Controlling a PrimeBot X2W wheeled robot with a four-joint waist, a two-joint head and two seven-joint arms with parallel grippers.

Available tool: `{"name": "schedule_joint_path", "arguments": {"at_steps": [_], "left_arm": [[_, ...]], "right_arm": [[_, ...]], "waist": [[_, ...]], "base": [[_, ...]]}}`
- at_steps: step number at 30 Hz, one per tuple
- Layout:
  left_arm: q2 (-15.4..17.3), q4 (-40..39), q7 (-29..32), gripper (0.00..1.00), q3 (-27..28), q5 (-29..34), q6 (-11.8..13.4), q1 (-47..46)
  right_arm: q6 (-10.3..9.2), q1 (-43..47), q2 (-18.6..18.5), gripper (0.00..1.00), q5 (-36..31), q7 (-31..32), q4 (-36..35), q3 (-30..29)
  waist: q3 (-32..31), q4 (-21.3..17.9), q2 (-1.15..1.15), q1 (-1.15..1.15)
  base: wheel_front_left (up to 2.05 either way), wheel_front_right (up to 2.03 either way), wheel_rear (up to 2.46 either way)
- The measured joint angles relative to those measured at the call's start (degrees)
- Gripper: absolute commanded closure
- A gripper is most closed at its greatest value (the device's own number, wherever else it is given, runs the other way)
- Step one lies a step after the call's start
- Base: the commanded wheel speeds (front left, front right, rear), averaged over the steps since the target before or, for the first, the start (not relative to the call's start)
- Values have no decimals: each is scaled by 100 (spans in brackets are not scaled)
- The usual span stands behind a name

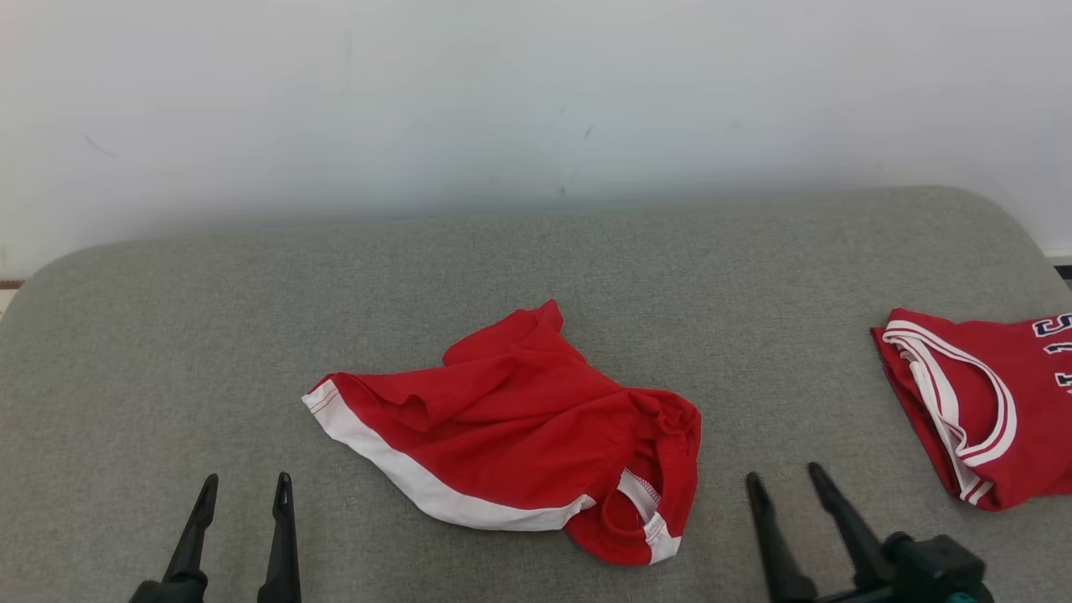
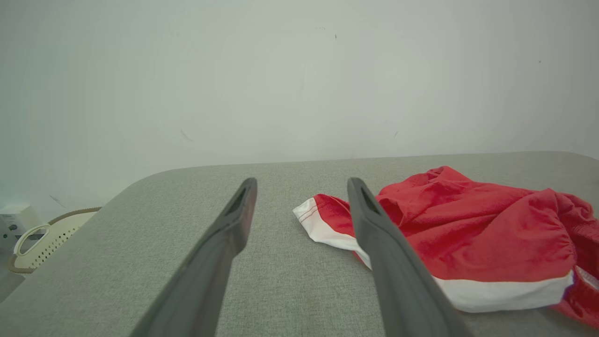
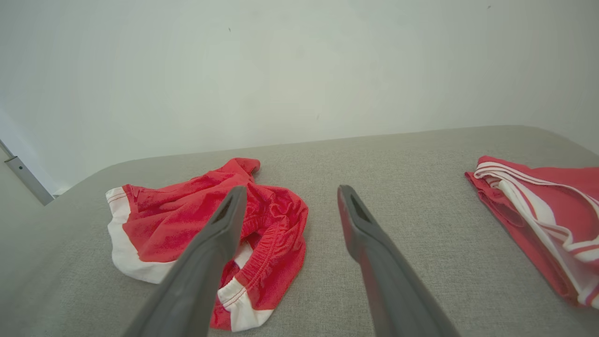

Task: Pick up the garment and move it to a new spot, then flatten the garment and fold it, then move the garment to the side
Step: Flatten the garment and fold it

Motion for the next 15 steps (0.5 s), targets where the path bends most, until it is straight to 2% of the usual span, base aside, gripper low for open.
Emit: {"name": "schedule_joint_path", "arguments": {"at_steps": [7, 10, 15], "left_arm": [[2, -14, 7, 0, -52, 1, 1, -98], [-8, -13, 8, 0, -90, 2, 1, -125], [-40, 2, 7, 0, -119, 2, 5, -203]], "right_arm": [[0, -107, -213, 0, 420, 288, 131, 1059], [0, -220, -326, 0, 698, 386, 318, 1684], [0, -618, -439, 0, 1092, 309, 815, 2348]], "waist": [[123, 74, 0, 0], [180, 122, 0, 0], [289, 206, 0, 0]], "base": [[0, 0, 0], [0, 0, 0], [0, 0, 0]]}}
